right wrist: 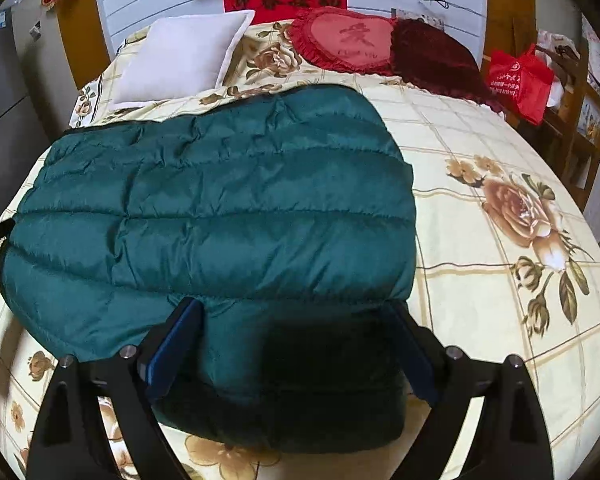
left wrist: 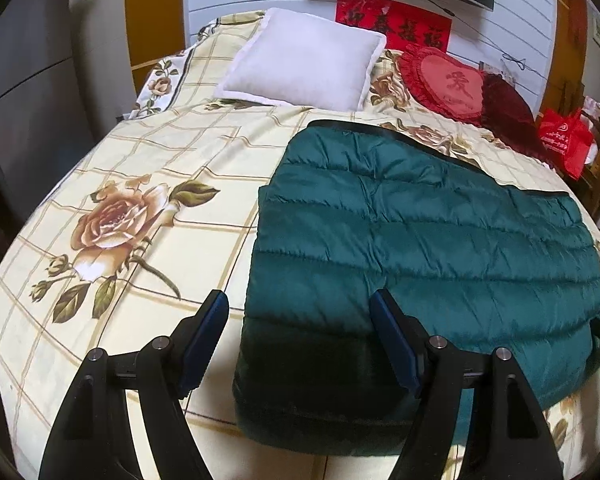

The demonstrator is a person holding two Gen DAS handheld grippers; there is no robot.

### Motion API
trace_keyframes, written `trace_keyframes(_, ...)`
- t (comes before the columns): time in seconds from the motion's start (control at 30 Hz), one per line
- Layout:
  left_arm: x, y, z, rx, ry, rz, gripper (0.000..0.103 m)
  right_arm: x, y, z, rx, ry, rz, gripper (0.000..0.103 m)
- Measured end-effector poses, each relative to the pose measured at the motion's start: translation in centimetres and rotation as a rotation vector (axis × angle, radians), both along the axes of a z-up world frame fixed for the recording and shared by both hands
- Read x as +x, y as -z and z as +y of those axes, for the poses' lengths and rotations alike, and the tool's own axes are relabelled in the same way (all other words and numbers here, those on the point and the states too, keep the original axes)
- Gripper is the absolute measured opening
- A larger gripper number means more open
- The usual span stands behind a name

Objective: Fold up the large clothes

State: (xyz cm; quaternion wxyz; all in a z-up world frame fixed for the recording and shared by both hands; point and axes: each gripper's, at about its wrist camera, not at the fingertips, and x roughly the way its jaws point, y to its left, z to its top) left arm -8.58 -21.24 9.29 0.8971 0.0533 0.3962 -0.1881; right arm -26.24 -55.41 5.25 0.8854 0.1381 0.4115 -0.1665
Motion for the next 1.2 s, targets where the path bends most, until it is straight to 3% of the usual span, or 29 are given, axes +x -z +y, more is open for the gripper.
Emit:
trace_keyframes(0.17,1.2,0.3,1.9,-0.123,0.011,0.077,0.079,-1.4,-1.1,-2.3,0.040,0.048,-0.044,0.096)
trace_keyframes(0.4,4.6,3.0,5.0,-0.348,-0.041,0.254,0.081,-0.5,1.6,-7.9,0.279,0.109,-0.061,0.103)
trace_keyframes(0.5,5.5,4.2,4.7,-0.390,-0.017,0.308,0.084,0.8,3.5,-9.5,0.421,0.093,-0.068,0.103)
trace_keyframes(0.63,6.7,5.8,4.3,-0.435,0.009,0.375,0.097,2.5,5.0,-10.2,0.508,0.042,-0.083,0.103)
trace_keyframes(0.73,7.3,6.9,4.5,-0.492,0.004,0.426,0.103,3.9,5.3,-10.0,0.512,-0.004,-0.085,0.103)
trace_keyframes(0.9,6.6,7.2,3.6,-0.474,0.028,0.363,0.103,5.8,5.3,-9.4,0.489,-0.042,-0.071,0.103)
trace_keyframes(0.97,6.4,7.2,3.0,-0.501,0.068,0.395,0.086,5.7,5.1,-8.6,0.485,-0.033,-0.098,0.098)
trace_keyframes(1.03,5.9,6.4,2.9,-0.507,0.073,0.390,0.065,5.1,4.4,-7.7,0.454,-0.031,-0.130,0.082)
trace_keyframes(1.07,5.4,5.8,2.7,-0.489,0.087,0.363,0.060,4.8,3.9,-7.4,0.443,-0.029,-0.140,0.077)
trace_keyframes(1.13,4.2,4.1,2.5,-0.451,0.112,0.310,0.047,4.2,2.7,-6.8,0.437,-0.029,-0.165,0.056)
trace_keyframes(1.2,3.1,2.4,2.6,-0.450,0.136,0.290,0.043,3.2,0.7,-6.2,0.439,-0.048,-0.204,0.047)
